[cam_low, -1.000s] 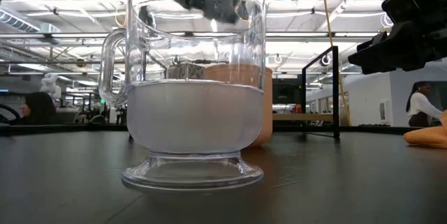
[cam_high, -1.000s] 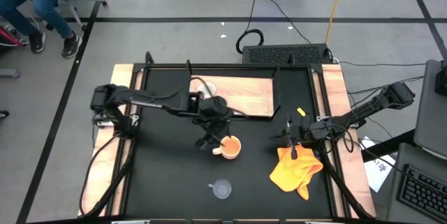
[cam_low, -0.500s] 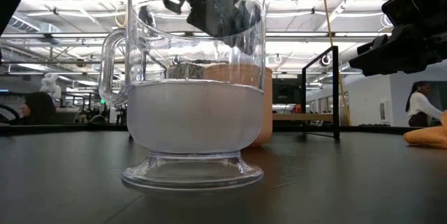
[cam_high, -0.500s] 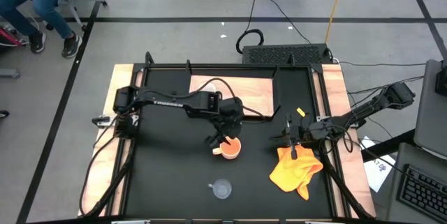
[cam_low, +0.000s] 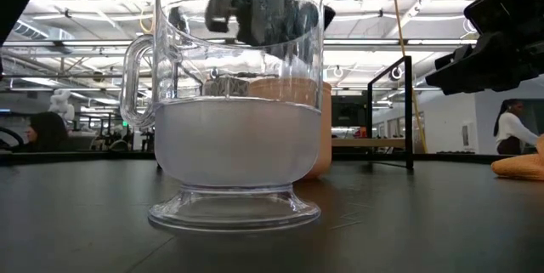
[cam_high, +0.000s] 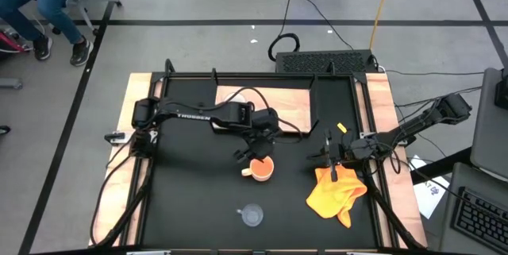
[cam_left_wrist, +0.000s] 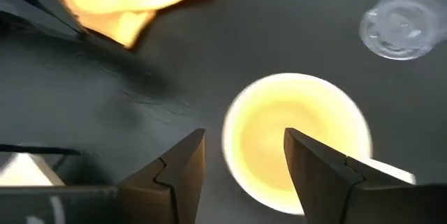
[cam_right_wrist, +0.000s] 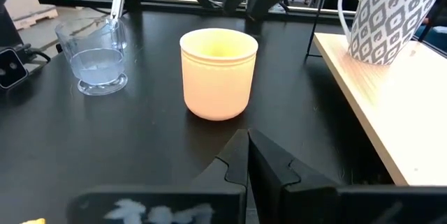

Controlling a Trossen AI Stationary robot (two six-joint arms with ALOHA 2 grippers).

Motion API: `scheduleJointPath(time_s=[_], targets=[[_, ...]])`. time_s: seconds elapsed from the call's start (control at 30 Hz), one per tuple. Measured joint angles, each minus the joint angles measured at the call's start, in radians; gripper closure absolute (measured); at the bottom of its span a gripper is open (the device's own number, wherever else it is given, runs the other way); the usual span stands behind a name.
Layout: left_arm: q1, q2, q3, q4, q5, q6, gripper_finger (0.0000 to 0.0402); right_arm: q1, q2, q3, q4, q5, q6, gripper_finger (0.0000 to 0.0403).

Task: Stack small to large cups/mugs on shelf
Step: Put the orange mug on the shelf

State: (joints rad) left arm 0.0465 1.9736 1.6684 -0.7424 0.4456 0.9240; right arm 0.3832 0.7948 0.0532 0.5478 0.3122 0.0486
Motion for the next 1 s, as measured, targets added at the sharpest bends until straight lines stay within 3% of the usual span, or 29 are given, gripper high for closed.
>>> scheduleJointPath(time_s=[0.2, 1.0], targets=[[0.018, 0.019, 0.001, 0.023, 0.086, 0.018, 0.0206, 0.0, 0.0, 0.0, 0.002, 0.0, -0.011, 0.0403], [0.045, 0.103, 0.0, 0.106, 0.1, 0.017, 0.0206, 0.0, 0.004, 0.0, -0.006, 0.0, -0.008, 0.0403]])
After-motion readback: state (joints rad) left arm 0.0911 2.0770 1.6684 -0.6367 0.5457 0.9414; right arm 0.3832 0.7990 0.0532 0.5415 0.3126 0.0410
